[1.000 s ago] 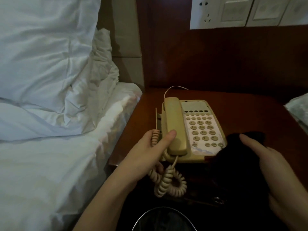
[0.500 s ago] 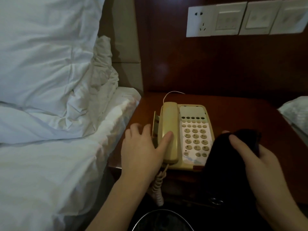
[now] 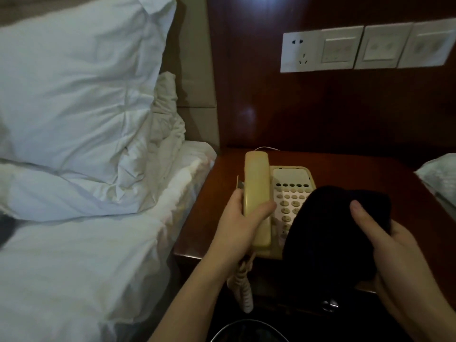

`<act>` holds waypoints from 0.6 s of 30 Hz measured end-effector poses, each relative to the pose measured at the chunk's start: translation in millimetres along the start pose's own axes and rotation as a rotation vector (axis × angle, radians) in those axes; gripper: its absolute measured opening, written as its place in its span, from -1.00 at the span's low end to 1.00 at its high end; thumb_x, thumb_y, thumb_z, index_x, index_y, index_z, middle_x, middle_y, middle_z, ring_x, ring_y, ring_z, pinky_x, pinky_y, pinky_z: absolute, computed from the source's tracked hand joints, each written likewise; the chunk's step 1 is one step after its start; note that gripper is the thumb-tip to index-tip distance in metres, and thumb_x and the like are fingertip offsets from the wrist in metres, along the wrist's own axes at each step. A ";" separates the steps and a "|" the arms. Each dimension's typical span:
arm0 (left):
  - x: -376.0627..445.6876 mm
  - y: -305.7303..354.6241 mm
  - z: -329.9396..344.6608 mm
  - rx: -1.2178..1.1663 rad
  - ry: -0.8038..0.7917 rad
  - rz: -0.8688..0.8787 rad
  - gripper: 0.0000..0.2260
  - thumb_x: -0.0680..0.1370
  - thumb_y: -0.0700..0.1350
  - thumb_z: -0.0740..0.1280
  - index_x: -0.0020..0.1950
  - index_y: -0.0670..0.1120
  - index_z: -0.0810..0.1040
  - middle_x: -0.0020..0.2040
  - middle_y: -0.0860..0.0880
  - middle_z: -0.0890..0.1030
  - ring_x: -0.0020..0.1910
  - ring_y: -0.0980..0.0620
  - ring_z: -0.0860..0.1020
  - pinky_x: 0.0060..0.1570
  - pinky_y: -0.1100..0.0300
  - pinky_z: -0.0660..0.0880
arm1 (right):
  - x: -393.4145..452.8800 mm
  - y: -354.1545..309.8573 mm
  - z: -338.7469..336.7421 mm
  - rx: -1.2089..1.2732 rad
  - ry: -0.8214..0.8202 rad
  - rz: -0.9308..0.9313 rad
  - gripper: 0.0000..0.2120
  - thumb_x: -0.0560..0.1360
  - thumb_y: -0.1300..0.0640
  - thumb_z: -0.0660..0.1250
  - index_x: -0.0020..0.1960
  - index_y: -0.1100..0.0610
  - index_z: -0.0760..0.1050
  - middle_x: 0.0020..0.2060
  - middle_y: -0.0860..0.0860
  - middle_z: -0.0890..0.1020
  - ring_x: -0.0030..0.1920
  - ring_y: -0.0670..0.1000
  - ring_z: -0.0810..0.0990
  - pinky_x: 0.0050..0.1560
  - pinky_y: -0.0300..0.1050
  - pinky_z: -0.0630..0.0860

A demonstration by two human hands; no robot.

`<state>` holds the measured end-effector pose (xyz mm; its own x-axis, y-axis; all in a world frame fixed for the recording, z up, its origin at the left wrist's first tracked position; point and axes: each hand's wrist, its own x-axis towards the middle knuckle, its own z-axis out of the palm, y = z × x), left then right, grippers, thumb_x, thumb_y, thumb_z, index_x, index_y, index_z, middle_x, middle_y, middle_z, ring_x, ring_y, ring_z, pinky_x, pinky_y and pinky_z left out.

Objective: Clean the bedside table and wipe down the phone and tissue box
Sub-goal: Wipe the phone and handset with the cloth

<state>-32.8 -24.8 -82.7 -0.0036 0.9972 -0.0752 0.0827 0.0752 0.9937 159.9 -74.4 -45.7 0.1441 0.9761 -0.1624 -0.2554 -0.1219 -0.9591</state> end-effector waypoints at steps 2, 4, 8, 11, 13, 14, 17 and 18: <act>-10.5 -4.4 0.9 -0.200 -0.123 0.062 -0.62 0.55 -0.13 0.44 0.34 0.03 0.45 0.05 -0.09 0.69 -0.08 -0.04 0.68 -0.02 0.06 0.64 | -0.7 -5.8 -3.8 0.047 0.045 -0.007 -0.74 0.34 -0.10 0.35 -0.02 -0.02 0.58 -0.22 -0.08 0.74 -0.23 -0.03 0.73 -0.08 0.11 0.57; -18.4 -4.6 3.3 -0.290 -0.196 0.123 -0.55 0.56 -0.19 0.42 0.42 -0.01 0.40 -0.08 -0.13 0.66 -0.22 -0.06 0.62 -0.10 0.10 0.61 | -3.8 -7.2 -6.8 0.184 0.018 0.031 -0.70 0.36 -0.08 0.32 0.02 0.02 0.62 -0.12 0.01 0.74 -0.15 0.02 0.73 -0.08 0.12 0.58; -22.5 3.9 12.6 -0.385 -0.225 0.060 -0.54 0.63 0.25 0.18 0.13 -0.13 0.58 -0.28 -0.09 0.60 -0.41 0.01 0.55 -0.34 0.20 0.53 | -5.5 1.2 -15.9 0.375 -0.240 0.022 -0.36 0.70 -0.16 -0.11 0.56 0.31 0.11 0.51 0.36 -0.05 0.53 0.33 -0.05 0.55 0.25 -0.08; -25.5 -5.8 23.1 -0.399 -0.246 0.091 -0.45 0.54 0.30 -0.05 -0.02 0.11 0.69 -0.14 0.10 0.74 -0.15 0.20 0.70 -0.20 0.40 0.56 | -10.1 11.4 4.8 0.024 -0.075 -0.192 -0.54 0.72 0.03 -0.05 0.50 0.20 0.35 0.52 0.20 0.26 0.54 0.06 0.20 0.57 0.02 0.04; -27.8 -10.3 29.2 -0.463 -0.259 0.102 -0.42 0.48 0.31 -0.05 0.22 0.09 0.59 0.07 0.06 0.74 0.09 0.17 0.68 -0.02 0.36 0.57 | -8.7 13.7 11.2 -0.095 -0.190 -0.259 -0.63 0.55 -0.02 0.22 0.34 -0.19 0.53 0.36 -0.28 0.50 0.39 -0.31 0.38 0.28 -0.20 0.41; -28.1 -11.1 29.5 -0.469 -0.244 0.100 -0.38 0.48 0.32 -0.06 0.29 0.05 0.55 0.12 0.02 0.73 0.13 0.13 0.67 0.01 0.33 0.58 | -11.5 13.3 13.0 -0.285 -0.148 -0.378 -0.60 0.42 -0.10 0.32 0.24 -0.38 0.52 0.29 -0.44 0.48 0.32 -0.44 0.36 0.20 -0.29 0.40; -27.7 -14.6 27.3 -0.460 -0.257 0.138 -0.32 0.50 0.33 -0.09 0.36 -0.02 0.53 0.16 -0.05 0.71 0.17 0.06 0.66 0.06 0.29 0.58 | -18.7 26.4 4.7 -0.668 -0.218 -0.615 -0.65 0.38 -0.30 0.45 0.15 -0.47 0.50 0.23 -0.38 0.49 0.28 -0.37 0.42 0.12 -0.29 0.42; -27.9 -15.4 27.5 -0.456 -0.260 0.162 -0.32 0.51 0.33 -0.09 0.35 -0.02 0.53 0.18 -0.06 0.70 0.21 0.04 0.65 0.12 0.28 0.57 | -12.8 30.4 6.3 -0.756 -0.199 -0.691 -0.64 0.34 -0.31 0.44 0.13 -0.41 0.53 0.20 -0.30 0.51 0.25 -0.29 0.47 0.07 -0.29 0.47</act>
<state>-6.6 -53.9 -98.1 0.2241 0.9669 0.1216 -0.3793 -0.0283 0.9249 144.2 -89.5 -71.3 -0.1470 0.8796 0.4524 0.4979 0.4610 -0.7346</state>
